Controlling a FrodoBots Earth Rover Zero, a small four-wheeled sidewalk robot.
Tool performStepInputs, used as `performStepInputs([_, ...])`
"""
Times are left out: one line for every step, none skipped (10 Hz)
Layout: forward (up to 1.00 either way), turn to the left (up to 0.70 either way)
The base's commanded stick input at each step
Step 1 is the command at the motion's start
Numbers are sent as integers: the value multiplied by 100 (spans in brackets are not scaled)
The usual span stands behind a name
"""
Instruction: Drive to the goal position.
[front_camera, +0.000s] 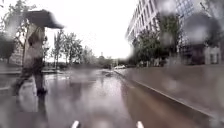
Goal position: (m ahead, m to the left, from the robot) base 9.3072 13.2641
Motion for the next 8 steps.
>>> performStepInputs([70, 14])
performStepInputs([70, 14])
performStepInputs([70, 14])
performStepInputs([70, 14])
performStepInputs([70, 14])
performStepInputs([70, 14])
performStepInputs([70, 14])
performStepInputs([70, 14])
